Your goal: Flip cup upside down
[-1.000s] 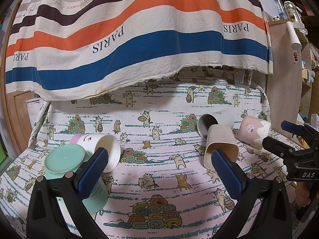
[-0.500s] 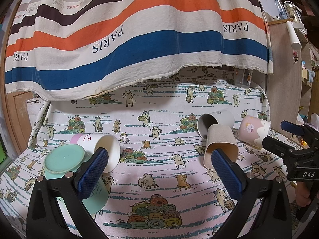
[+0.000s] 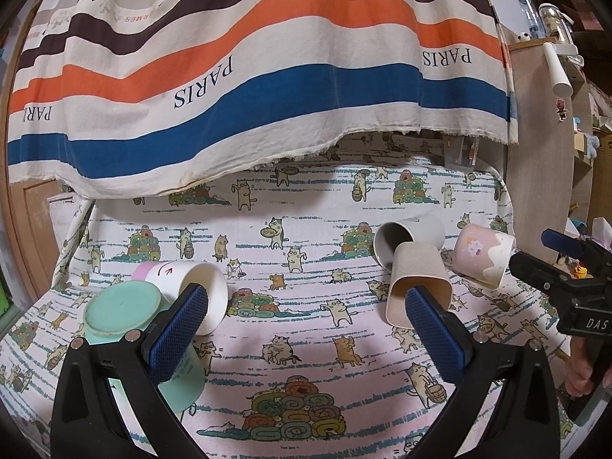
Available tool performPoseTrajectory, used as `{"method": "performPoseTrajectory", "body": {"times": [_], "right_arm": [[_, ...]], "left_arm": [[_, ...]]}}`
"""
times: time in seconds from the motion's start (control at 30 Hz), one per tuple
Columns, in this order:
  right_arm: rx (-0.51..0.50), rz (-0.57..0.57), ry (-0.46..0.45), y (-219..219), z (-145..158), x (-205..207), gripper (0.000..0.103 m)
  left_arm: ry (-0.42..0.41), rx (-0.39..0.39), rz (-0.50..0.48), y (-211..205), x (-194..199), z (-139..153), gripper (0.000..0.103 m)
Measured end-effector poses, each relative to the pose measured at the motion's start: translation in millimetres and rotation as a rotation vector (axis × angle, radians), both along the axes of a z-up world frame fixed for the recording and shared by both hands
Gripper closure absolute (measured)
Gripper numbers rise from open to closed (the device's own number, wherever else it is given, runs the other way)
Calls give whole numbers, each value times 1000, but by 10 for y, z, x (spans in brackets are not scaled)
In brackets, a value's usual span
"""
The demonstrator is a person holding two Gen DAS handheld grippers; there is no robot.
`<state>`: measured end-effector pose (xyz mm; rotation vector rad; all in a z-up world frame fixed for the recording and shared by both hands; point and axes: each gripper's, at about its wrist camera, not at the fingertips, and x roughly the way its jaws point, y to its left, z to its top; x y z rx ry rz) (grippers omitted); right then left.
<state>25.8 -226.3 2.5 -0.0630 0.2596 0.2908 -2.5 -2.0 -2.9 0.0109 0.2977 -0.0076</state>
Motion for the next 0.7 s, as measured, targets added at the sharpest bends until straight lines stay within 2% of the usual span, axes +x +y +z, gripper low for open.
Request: {"method": "performPoseTrajectory", "body": {"times": [0.27,0.53,0.7], "right_arm": [[-8,1,4,3,-1,-22,1],[3,-67,7,-25,7,-1,1],[-10,-51,7,-8,0,2,1]], "left_arm": [[4,-15,-11,11,20,4,0],[8,3,15,8,24,2,0],[10,-3,10,18,30,4,0]]}}
